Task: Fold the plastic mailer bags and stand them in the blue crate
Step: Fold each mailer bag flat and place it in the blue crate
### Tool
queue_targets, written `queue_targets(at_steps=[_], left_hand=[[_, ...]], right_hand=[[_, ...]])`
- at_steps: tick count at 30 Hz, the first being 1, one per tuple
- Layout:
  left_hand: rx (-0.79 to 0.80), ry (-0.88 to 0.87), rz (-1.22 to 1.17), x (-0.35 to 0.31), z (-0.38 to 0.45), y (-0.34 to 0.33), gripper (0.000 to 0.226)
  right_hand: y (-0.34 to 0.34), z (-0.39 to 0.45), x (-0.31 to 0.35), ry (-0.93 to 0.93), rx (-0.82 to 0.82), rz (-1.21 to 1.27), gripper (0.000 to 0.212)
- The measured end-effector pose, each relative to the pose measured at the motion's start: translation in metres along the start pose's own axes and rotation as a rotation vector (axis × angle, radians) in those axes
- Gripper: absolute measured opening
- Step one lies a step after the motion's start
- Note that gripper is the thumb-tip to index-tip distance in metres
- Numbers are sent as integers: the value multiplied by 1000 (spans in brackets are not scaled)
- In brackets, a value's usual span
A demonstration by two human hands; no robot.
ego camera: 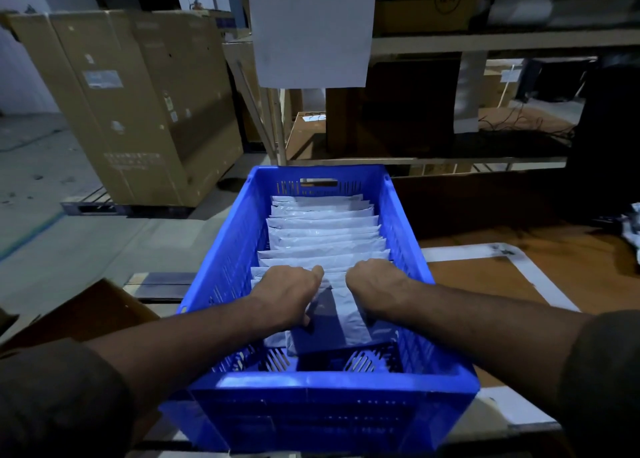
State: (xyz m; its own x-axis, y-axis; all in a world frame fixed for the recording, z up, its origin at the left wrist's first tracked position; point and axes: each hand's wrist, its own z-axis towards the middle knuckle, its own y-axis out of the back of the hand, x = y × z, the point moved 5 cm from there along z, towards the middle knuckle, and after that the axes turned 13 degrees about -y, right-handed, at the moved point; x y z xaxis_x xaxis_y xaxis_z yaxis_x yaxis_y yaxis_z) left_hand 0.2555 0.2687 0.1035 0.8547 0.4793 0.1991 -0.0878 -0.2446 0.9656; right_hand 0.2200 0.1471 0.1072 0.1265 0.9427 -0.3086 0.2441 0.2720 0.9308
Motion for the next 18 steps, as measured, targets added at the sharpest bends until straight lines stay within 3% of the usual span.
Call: queue_targets(at_steps=[7,18], left_hand=[[-38,-11,32,-3,-4,7,63],[-112,22,4,-3,-17,19,65]], right_hand=[[3,-7,-3,17,4,26,29],[13,-17,-16,-10,-38,100,50]])
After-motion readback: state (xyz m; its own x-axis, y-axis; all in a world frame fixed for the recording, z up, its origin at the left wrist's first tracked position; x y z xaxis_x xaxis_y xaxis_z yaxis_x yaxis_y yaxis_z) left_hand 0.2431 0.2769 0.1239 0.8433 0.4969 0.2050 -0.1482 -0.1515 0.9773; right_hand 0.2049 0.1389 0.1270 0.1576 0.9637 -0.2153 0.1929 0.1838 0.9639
